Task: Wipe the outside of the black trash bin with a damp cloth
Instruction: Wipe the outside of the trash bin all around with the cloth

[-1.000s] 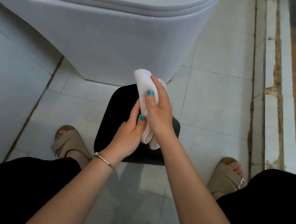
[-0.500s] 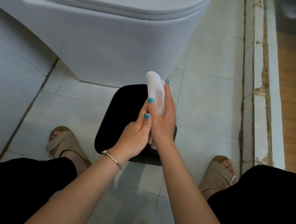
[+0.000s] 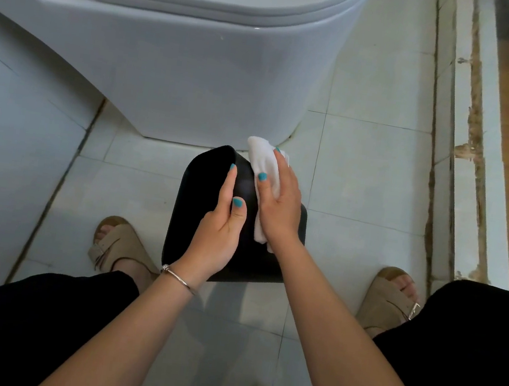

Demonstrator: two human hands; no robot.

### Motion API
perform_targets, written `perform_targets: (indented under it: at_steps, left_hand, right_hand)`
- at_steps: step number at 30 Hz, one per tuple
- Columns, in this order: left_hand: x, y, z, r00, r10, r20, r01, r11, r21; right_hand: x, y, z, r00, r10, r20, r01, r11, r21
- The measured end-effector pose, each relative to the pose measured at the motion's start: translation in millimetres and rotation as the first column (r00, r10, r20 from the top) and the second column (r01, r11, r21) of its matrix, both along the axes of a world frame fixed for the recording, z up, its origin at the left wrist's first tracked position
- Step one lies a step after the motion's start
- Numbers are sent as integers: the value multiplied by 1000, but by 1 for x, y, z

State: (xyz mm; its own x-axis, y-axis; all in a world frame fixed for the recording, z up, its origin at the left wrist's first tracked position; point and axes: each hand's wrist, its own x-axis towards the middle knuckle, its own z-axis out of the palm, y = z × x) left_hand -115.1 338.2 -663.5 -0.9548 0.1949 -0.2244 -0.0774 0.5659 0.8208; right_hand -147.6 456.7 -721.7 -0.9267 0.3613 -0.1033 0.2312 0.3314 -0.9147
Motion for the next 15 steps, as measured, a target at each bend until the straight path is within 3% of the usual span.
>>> perform_targets:
  at_steps: [3, 6, 15]
  left_hand:
    - [0, -3, -4, 1000, 14, -23, -14, 1000, 22]
    - [1, 1, -7, 999, 9, -41, -8, 1000, 25]
    - [-2, 1, -8, 998, -28, -57, 29, 999, 15]
  right_hand:
    - [-2, 11, -17, 999, -17, 32, 18, 1000, -22]
    - [-1, 31, -39, 983, -93, 159, 104, 993, -59]
    - [3, 54, -61, 883, -206, 422, 222, 975, 11]
